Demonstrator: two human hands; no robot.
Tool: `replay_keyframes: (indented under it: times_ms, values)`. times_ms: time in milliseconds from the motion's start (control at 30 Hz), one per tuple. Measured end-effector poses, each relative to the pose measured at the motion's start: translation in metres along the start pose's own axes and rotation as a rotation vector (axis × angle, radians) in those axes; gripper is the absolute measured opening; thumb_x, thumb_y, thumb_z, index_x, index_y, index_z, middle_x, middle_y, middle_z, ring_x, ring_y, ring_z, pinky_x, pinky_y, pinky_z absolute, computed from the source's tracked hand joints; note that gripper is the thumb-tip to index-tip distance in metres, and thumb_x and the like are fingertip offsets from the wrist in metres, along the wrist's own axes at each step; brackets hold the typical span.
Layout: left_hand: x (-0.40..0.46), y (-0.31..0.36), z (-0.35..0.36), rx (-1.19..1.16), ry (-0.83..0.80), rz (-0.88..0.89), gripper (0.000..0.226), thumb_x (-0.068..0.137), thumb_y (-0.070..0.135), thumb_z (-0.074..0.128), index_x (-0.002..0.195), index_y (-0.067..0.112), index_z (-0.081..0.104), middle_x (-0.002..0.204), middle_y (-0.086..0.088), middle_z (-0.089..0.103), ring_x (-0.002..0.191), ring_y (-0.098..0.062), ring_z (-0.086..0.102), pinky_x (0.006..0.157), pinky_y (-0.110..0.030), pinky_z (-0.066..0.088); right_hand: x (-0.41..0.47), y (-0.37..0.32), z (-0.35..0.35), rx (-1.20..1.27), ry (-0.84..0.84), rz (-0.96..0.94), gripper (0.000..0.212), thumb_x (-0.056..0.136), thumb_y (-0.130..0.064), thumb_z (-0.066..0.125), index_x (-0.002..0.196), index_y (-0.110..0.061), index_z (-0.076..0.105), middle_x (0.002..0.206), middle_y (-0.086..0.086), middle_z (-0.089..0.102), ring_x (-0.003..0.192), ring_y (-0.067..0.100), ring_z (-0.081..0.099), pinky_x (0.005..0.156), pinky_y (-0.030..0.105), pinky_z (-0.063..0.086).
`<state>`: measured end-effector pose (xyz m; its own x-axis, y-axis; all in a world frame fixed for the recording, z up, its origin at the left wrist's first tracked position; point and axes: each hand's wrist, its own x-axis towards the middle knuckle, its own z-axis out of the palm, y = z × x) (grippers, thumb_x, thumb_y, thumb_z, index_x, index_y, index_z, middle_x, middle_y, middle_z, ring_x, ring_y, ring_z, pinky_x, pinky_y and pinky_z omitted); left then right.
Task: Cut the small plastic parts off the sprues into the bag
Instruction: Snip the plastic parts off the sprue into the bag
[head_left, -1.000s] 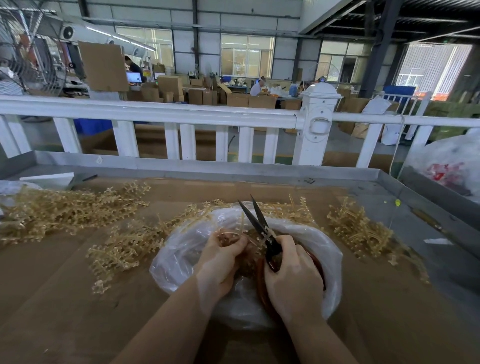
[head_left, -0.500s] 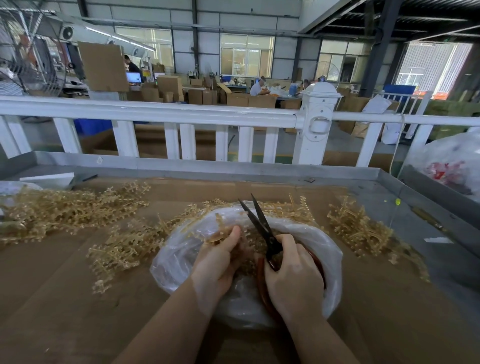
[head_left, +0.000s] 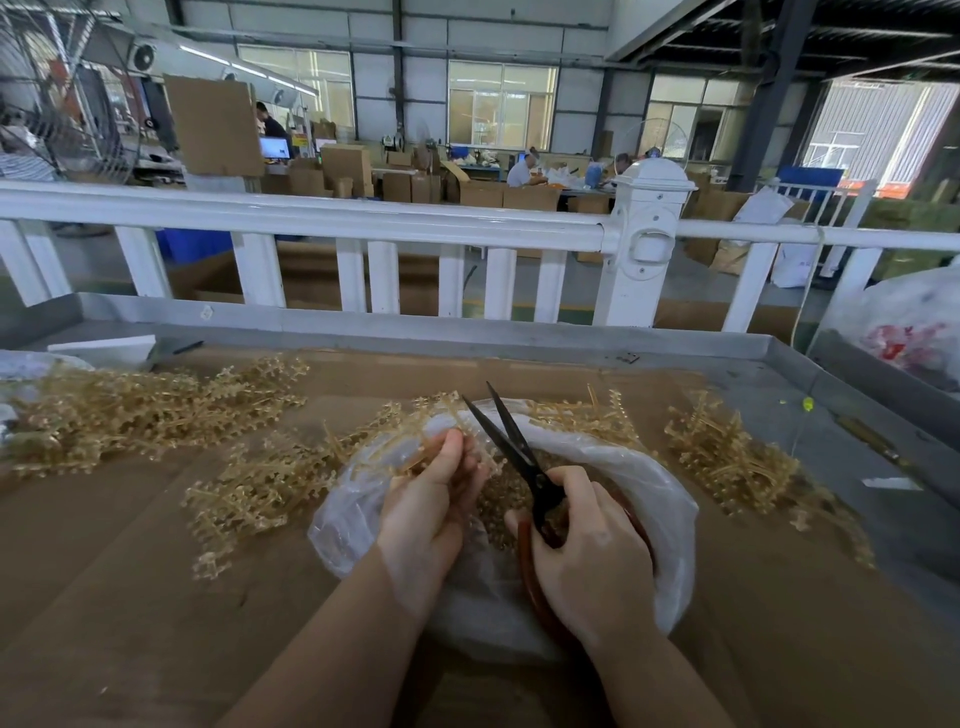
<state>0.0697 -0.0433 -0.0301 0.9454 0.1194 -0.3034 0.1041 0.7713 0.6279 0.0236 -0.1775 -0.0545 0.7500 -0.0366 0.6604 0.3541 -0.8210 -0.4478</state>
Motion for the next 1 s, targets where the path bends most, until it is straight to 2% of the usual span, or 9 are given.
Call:
replay_keyframes:
  times_ms: [133, 233, 333, 700, 833, 1000]
  values:
    - [0.001, 0.012, 0.003, 0.001, 0.013, 0.075, 0.011, 0.086, 0.007, 0.066, 0.096, 0.005, 0.063, 0.078, -0.007, 0.066, 0.062, -0.01, 0.065, 0.055, -0.021, 0.057, 0.0, 0.0, 0.0, 0.004, -0.032, -0.052, 0.038, 0.071, -0.03, 0.08, 0.1, -0.015, 0.062, 0.083, -0.003, 0.063, 0.076, 0.017, 0.062, 0.062, 0.028, 0.052]
    - [0.002, 0.018, 0.005, 0.016, 0.01, 0.106, 0.011, 0.086, 0.007, 0.066, 0.097, 0.006, 0.064, 0.08, -0.005, 0.068, 0.066, -0.008, 0.067, 0.057, -0.02, 0.057, 0.0, -0.002, 0.001, 0.002, -0.053, -0.057, 0.037, 0.072, -0.029, 0.079, 0.101, -0.016, 0.06, 0.085, -0.003, 0.063, 0.081, 0.02, 0.062, 0.064, 0.032, 0.053]
    - [0.001, 0.02, 0.007, 0.029, 0.009, 0.101, 0.011, 0.088, 0.007, 0.063, 0.099, 0.005, 0.064, 0.078, -0.004, 0.069, 0.06, -0.005, 0.068, 0.055, -0.019, 0.056, -0.001, -0.001, 0.001, -0.004, -0.064, -0.063, 0.036, 0.073, -0.028, 0.078, 0.101, -0.016, 0.06, 0.087, -0.003, 0.063, 0.084, 0.021, 0.062, 0.064, 0.034, 0.054]
    - [-0.003, 0.018, 0.005, 0.045, -0.009, 0.055, 0.008, 0.088, 0.004, 0.062, 0.095, 0.007, 0.064, 0.067, -0.002, 0.071, 0.059, -0.007, 0.068, 0.057, -0.022, 0.058, 0.0, 0.0, 0.0, 0.002, -0.09, -0.067, 0.034, 0.076, -0.032, 0.074, 0.103, -0.017, 0.059, 0.091, -0.003, 0.063, 0.09, 0.02, 0.06, 0.07, 0.034, 0.054]
    - [-0.006, 0.017, 0.005, 0.062, -0.005, 0.037, 0.007, 0.087, 0.0, 0.061, 0.087, 0.006, 0.065, 0.064, -0.004, 0.07, 0.055, -0.009, 0.067, 0.05, -0.021, 0.056, 0.0, -0.001, 0.0, 0.011, -0.095, -0.068, 0.034, 0.078, -0.036, 0.072, 0.103, -0.019, 0.058, 0.092, -0.004, 0.062, 0.091, 0.019, 0.06, 0.072, 0.034, 0.053]
    - [-0.009, 0.018, 0.005, 0.058, -0.001, 0.035, 0.009, 0.088, 0.0, 0.06, 0.083, 0.006, 0.063, 0.061, -0.005, 0.069, 0.053, -0.009, 0.067, 0.048, -0.021, 0.055, 0.001, 0.0, 0.0, 0.029, -0.102, -0.072, 0.034, 0.08, -0.041, 0.07, 0.103, -0.018, 0.058, 0.089, -0.005, 0.062, 0.085, 0.016, 0.06, 0.069, 0.034, 0.053]
